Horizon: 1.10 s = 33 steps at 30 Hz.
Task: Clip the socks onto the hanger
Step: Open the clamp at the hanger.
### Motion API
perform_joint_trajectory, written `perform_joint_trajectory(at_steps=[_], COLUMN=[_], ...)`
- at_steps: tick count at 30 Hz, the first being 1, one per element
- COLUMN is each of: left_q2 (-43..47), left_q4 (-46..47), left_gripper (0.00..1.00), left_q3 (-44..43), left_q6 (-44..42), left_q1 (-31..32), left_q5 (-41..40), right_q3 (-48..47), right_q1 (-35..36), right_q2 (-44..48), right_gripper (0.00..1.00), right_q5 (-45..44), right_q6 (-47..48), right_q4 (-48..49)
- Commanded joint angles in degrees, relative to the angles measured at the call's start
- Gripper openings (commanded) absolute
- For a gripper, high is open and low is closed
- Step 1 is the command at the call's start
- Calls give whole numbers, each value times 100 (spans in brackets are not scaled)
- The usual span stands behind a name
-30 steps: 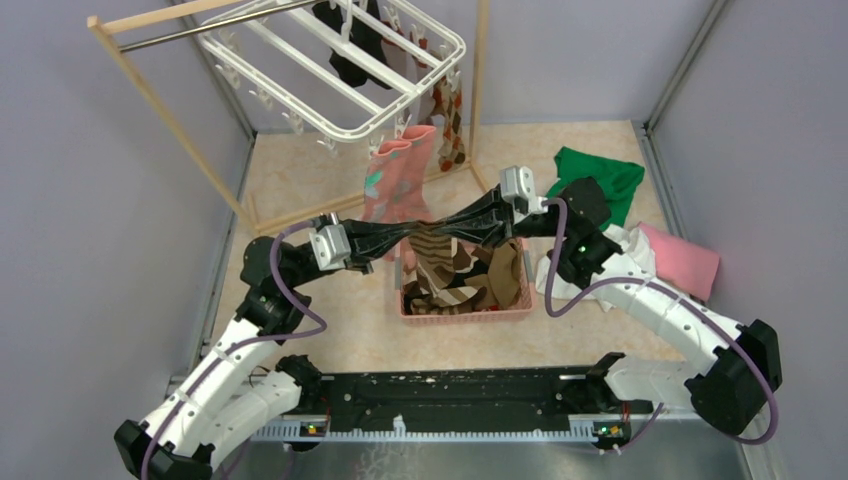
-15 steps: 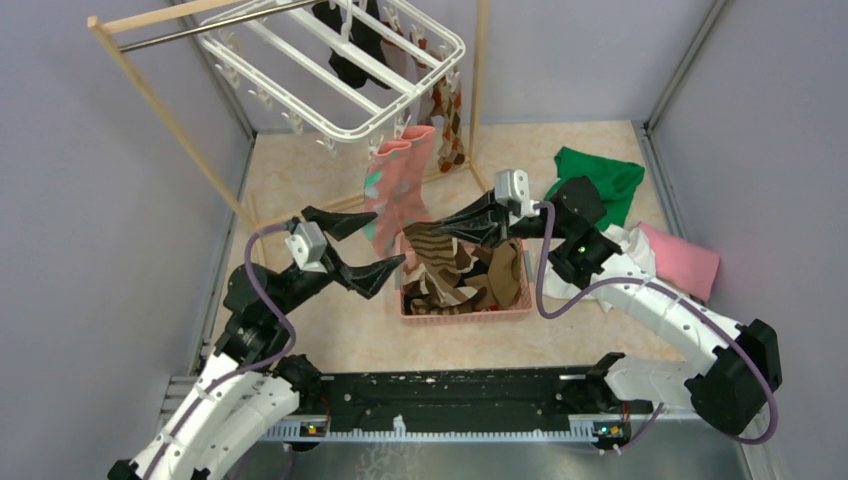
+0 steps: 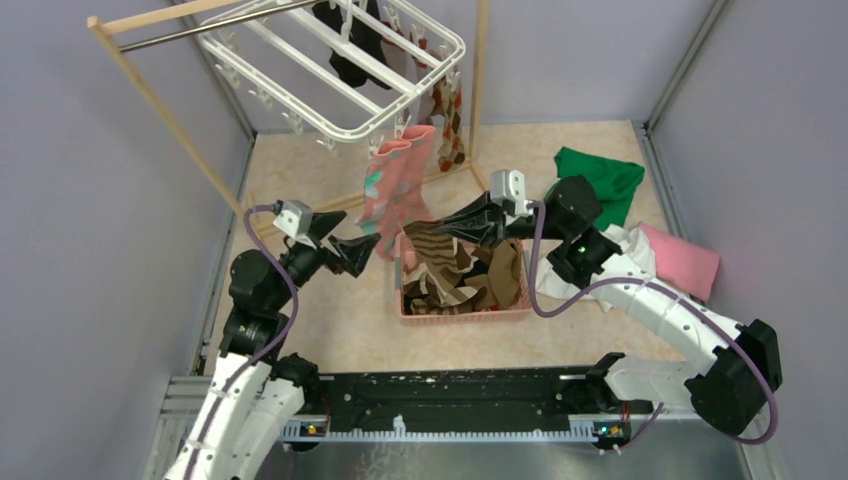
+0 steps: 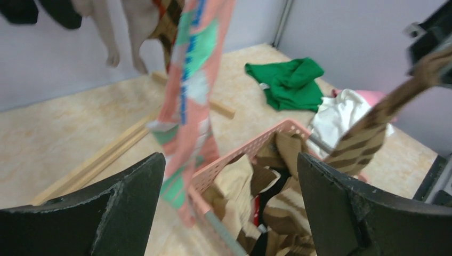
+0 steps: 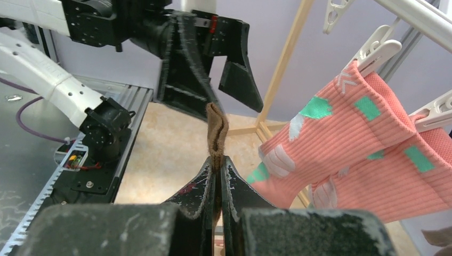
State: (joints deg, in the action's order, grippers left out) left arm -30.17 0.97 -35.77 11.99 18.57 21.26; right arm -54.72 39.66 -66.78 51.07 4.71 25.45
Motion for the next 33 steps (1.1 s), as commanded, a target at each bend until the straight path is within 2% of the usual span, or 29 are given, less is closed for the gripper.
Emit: perform_joint_trajectory(at_steps=[1,3,4,5,9,14,21,23,27,33], left_q2=[-414,-799,-998,-1176,-1536,-1908,-3574,-3855,-3928,-4162], left_q4=[890,2689,3785,4856,5803,6349,10093,10165,10167,10175], left_gripper=[99,99,99,99,99,99,99,99,99,99], left_q3=[257,596,803,959,689,341,-189,-435,-589,-970], left_q6=[687,1481,2426,2899,3125,3238,5972,6329,6099,6268], left_q1=[-1651,-2651,-3072,-3272,-3337,-3377,-3439,-3448,-3472,-3459], left_q5=[2476,3907,4461,4726,4873,4701,4151,4101,3891,3613], right_q3=[100,140,150,162,222,228,164,151,152,92], right_q1=[47,51,48,50,42,34,37,41,40,37], right_q2=[219,271,290,317,416,393,287,280,250,140], right_gripper=[0,0,0,0,0,0,0,0,0,0], right_q5=[-27,-25,-19,-10,4,167,325,333,338,359], right_q6=[100,137,155,182,256,276,267,267,254,256], right_q4=[13,-32,-63,-90,-128,-84,39,38,60,118])
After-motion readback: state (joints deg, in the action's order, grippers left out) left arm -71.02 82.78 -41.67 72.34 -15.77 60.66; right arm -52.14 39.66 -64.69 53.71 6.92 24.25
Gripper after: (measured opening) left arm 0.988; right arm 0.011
